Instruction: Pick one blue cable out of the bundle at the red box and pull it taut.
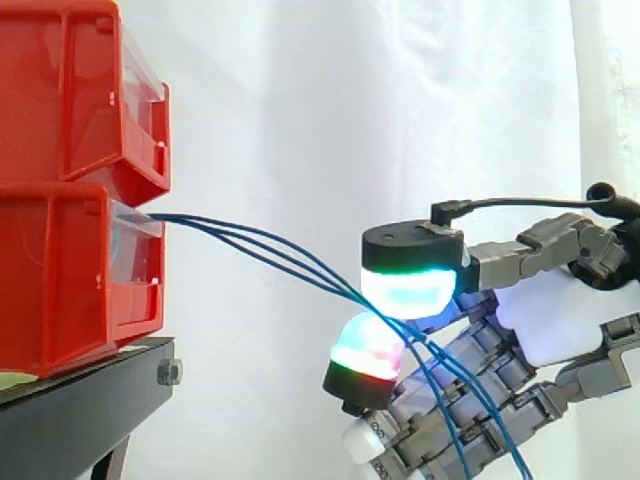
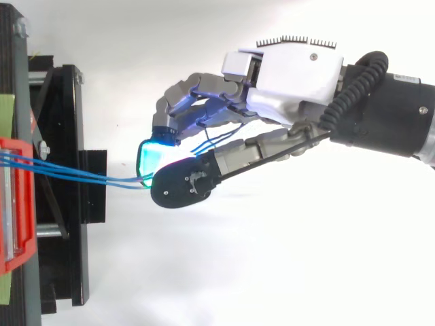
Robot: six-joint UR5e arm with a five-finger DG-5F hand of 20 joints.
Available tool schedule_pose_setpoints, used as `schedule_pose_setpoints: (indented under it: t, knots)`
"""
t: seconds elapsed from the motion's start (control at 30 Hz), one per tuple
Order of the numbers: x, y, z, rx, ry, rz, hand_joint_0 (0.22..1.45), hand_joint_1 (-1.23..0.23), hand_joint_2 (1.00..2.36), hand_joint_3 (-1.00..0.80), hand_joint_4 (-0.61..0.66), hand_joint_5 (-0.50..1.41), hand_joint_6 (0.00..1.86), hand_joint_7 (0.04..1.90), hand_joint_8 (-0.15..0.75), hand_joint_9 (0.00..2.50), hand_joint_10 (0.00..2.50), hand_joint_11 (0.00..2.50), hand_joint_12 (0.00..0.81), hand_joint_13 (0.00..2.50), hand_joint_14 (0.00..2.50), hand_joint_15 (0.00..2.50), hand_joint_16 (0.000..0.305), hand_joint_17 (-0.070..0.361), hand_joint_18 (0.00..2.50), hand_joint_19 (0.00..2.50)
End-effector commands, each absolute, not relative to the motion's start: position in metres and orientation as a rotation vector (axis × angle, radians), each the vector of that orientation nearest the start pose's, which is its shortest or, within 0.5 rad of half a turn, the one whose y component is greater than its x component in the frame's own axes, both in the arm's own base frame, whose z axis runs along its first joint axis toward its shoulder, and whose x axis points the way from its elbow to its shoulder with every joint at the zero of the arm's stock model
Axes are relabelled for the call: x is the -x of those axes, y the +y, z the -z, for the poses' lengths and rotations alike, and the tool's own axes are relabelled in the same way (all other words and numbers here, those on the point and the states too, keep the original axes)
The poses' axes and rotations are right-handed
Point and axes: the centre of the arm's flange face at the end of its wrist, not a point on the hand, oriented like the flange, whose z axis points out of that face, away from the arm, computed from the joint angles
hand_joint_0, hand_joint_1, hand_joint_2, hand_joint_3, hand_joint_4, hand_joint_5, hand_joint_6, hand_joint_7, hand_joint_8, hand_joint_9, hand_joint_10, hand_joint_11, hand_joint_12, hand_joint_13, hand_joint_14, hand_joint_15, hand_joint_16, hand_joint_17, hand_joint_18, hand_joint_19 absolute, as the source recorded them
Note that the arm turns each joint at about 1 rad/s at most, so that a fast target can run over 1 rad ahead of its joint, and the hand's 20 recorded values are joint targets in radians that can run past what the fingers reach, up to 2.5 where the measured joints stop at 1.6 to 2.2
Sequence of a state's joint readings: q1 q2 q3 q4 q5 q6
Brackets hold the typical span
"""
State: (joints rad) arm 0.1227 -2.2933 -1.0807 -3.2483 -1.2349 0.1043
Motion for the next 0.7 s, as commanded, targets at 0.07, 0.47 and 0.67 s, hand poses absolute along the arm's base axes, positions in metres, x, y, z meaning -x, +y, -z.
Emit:
schedule_pose_setpoints:
  t: [0.07, 0.47, 0.67]
  knots:
    - [-0.7332, -0.0770, -0.2660, -1.556, 1.246, -0.888, 0.76, -0.95, 1.01, -0.40, 0.00, -0.24, 0.91, 0.85, 0.208, 0.52, 0.01, 0.31, 0.288, 0.30, 0.00, 0.03, 0.035, 0.078, 0.30, 0.00]
    - [-0.7333, -0.0760, -0.2660, -1.556, 1.246, -0.887, 0.63, -0.88, 1.00, -0.50, 0.06, -0.22, 0.89, 0.84, 0.248, 0.56, 0.01, 0.30, 0.304, 0.31, 0.00, 0.05, 0.038, 0.085, 0.30, 0.00]
    - [-0.7334, -0.0749, -0.2660, -1.554, 1.249, -0.887, 0.55, -0.76, 1.00, -0.50, 0.08, -0.20, 0.88, 0.84, 0.276, 0.60, 0.01, 0.31, 0.323, 0.32, 0.00, 0.06, 0.042, 0.093, 0.30, 0.05]
